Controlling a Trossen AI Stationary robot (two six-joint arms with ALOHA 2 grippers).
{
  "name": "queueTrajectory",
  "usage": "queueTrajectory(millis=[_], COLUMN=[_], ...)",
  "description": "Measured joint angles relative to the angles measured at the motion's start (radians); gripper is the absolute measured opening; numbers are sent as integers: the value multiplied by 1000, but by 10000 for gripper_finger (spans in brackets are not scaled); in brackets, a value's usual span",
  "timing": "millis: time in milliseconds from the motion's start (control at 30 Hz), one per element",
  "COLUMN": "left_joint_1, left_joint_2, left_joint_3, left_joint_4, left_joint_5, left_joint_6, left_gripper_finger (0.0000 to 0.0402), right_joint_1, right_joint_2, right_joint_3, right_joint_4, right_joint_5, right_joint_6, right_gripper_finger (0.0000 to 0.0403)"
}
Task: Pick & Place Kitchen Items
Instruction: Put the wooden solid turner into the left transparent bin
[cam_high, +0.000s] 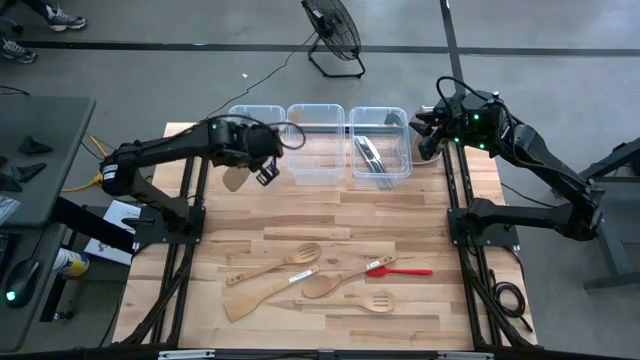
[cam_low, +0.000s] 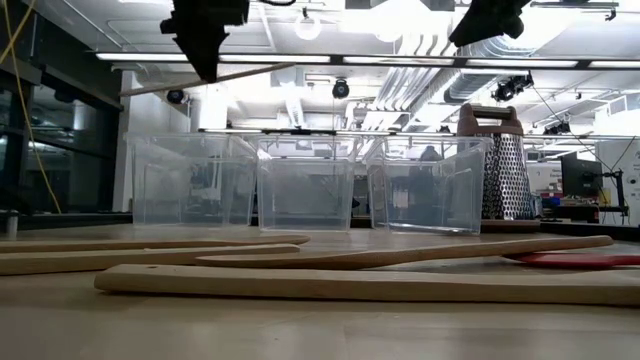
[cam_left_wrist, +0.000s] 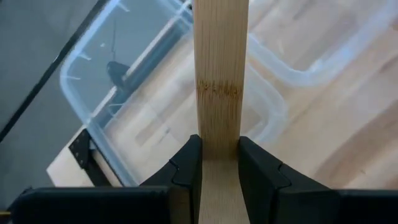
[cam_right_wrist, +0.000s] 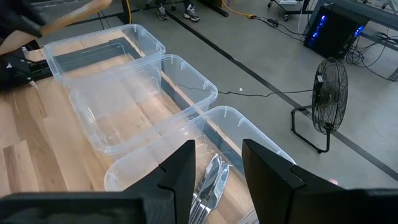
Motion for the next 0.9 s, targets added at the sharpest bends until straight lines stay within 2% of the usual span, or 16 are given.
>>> queueTrajectory(millis=[300,567,733,900], left_joint_1=[156,272,299,298], left_joint_2=[-22,-7,5,3], left_joint_3=[0,-1,-5,-32], left_joint_4=[59,155,146,156], left_joint_5=[-38,-17,5,-23], left_joint_6=[40,84,20,-20], left_gripper_finger=[74,74,74,74], right_joint_1=[0,0,0,0], right_joint_2=[0,0,0,0], right_joint_3=[0,0,0,0], right_joint_4=[0,-1,-10,-38], right_joint_5=[21,52,53,78], right_joint_6=[1,12,27,28], right_gripper_finger=[124,124,124,124])
